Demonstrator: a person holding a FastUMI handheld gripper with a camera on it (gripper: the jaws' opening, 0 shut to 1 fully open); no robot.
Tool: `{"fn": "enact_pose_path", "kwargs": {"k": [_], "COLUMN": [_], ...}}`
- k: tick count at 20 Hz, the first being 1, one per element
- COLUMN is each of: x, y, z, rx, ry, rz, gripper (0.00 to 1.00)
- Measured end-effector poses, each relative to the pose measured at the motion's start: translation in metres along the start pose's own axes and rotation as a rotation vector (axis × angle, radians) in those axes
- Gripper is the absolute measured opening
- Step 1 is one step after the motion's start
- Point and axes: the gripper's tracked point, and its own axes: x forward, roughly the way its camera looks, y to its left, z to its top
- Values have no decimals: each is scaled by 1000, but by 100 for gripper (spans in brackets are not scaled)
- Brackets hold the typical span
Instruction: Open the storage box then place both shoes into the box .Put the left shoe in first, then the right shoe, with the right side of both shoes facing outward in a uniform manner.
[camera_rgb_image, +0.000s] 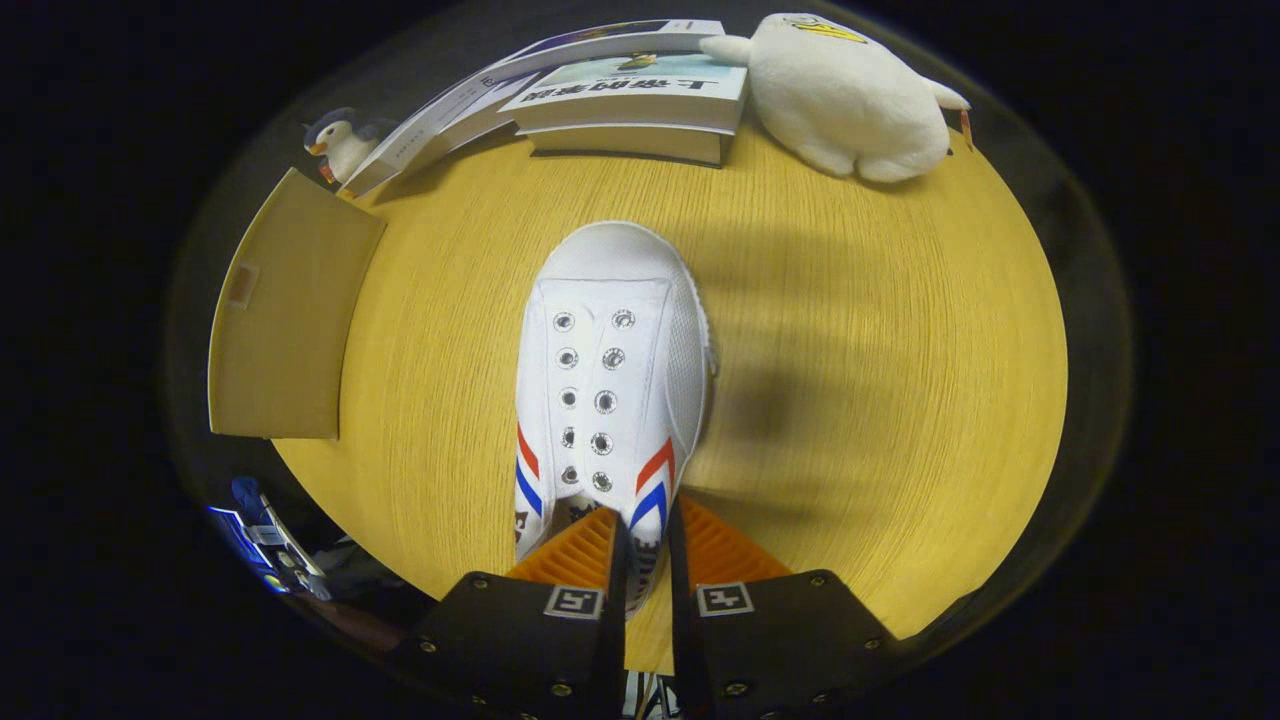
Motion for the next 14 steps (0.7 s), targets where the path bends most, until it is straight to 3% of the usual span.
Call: {"fn": "enact_pose_path", "kwargs": {"k": [1,2,3,8,14], "x": [1,25,4,-12,-47], "y": [-2,-2,0,10,19], "z": [-2,-10,-3,-7,-8], "rx": [38,63,80,144,138], "ry": [-3,-2,-5,11,-8], "rz": [-7,9,17,51,51], "gripper": [6,0,0,0,0]}}
